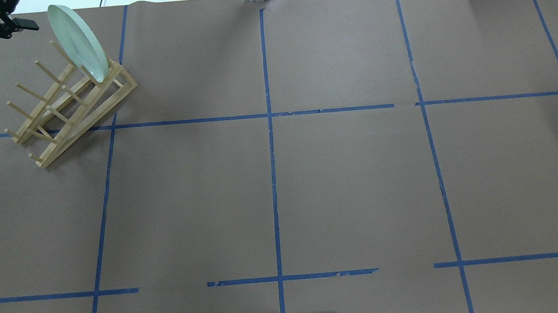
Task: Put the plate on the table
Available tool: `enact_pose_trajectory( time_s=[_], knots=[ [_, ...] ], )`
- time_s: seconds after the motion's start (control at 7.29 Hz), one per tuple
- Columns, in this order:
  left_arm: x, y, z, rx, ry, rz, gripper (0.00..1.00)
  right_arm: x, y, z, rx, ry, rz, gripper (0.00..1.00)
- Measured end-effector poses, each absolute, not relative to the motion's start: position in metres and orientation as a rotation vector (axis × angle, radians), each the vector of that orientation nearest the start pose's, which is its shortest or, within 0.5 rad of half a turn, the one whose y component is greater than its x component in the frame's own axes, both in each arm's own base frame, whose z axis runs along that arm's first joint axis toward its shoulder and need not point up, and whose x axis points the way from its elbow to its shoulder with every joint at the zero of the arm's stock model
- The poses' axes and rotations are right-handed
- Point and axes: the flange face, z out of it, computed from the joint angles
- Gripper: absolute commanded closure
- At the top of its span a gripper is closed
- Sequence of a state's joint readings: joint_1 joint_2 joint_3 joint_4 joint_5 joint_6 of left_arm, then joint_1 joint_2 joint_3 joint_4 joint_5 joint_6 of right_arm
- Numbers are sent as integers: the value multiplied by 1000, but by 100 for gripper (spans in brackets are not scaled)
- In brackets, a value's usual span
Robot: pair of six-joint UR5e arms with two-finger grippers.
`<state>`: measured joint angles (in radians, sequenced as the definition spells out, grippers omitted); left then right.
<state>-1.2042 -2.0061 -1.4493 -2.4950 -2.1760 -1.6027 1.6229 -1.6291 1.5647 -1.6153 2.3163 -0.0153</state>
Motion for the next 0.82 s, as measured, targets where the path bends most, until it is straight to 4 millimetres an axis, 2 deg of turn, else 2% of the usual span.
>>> enact_pose_trajectory(
  time_s=[0.41,0.82],
  knots=[
    [168,-653,381,224,1333,-776,14,90,-454,696,-79,-748,76,0],
    [169,-657,398,206,1381,-815,17,90,-454,696,-79,-748,76,0]
  ],
)
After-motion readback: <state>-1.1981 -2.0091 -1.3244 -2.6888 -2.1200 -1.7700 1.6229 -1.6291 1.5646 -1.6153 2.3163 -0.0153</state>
